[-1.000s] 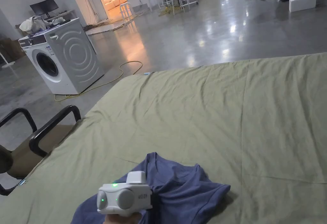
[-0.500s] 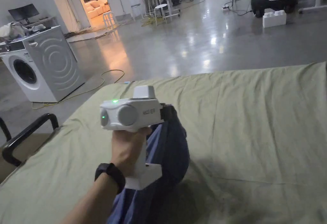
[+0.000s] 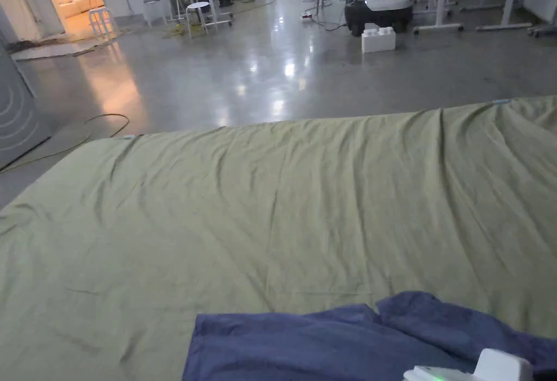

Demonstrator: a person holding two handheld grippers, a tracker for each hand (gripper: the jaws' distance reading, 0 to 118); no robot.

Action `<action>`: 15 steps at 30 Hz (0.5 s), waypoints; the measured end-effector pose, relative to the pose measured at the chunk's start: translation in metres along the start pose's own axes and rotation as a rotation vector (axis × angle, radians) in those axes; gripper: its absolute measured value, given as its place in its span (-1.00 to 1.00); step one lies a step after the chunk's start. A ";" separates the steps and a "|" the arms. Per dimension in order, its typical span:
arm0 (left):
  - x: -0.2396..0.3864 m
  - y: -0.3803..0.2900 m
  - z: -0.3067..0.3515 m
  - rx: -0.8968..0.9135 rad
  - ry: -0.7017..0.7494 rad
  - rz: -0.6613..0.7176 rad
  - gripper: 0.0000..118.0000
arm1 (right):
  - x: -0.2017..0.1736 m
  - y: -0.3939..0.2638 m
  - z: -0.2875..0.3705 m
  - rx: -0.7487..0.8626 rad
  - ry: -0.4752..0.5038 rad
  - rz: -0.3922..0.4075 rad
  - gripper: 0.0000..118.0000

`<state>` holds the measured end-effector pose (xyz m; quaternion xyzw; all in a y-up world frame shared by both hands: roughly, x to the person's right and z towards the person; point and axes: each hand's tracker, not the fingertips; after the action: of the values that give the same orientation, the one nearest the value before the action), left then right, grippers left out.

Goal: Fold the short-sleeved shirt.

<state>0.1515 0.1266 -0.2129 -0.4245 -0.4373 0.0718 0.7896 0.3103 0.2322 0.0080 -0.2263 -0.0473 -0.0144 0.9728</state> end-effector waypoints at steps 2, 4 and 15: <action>0.010 -0.014 -0.012 -0.009 0.003 0.005 -0.97 | 0.001 -0.004 0.001 -0.004 0.002 -0.009 -0.99; 0.015 -0.023 -0.016 -0.032 0.055 -0.069 -0.91 | -0.001 -0.005 0.001 -0.002 0.009 -0.013 -0.99; 0.011 -0.005 0.218 0.460 0.599 -0.359 0.26 | -0.024 0.027 -0.019 0.117 0.129 0.014 -0.99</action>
<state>-0.0069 0.2617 -0.1463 -0.1559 -0.2281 -0.0979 0.9561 0.2894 0.2486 -0.0233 -0.1682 0.0163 -0.0193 0.9854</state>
